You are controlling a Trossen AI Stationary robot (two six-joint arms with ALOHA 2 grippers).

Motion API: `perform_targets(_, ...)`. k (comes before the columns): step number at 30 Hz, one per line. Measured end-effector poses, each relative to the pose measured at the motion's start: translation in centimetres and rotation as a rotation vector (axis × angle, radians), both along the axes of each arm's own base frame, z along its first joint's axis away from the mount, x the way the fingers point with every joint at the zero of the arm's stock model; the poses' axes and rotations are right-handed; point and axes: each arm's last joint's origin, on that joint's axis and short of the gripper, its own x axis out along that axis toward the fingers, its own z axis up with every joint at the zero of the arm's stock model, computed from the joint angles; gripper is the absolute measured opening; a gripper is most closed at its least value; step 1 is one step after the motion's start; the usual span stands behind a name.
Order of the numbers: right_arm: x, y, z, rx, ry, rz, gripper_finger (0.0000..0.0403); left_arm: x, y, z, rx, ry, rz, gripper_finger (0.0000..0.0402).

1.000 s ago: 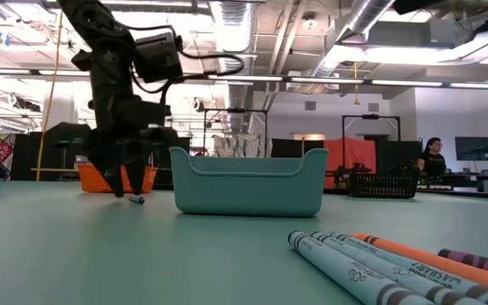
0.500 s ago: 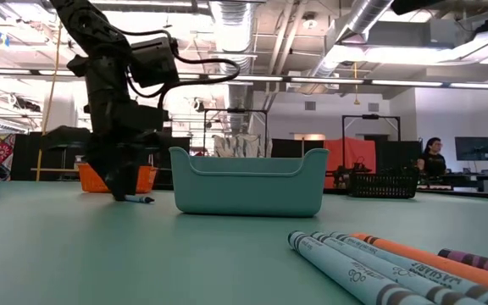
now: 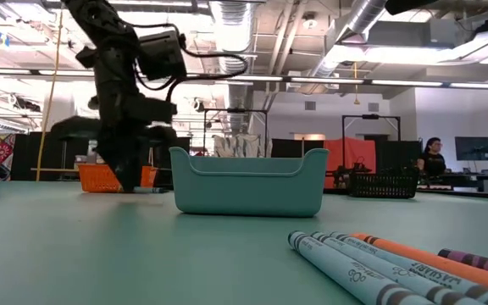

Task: Sort crayons
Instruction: Put the blue crayon into the blue bin

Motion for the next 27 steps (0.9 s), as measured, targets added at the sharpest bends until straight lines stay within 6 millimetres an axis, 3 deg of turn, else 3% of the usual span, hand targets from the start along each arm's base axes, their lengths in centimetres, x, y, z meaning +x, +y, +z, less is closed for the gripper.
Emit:
perform_targets(14,1.8,-2.1,0.0,-0.073,0.036,-0.036,0.0177,2.8,-2.7,5.7,0.086,-0.031,-0.089,0.0000)
perform_targets(19,2.3,-2.9,0.0,-0.117,0.038,-0.060,0.0177,3.5,-4.1,8.3,0.091,-0.148,-0.126,0.0000)
perform_targets(27,3.0,-3.8,0.3,-0.212,-0.009,-0.117,0.0177,4.2,-6.3,12.1,-0.007,-0.475,-0.182,0.0000)
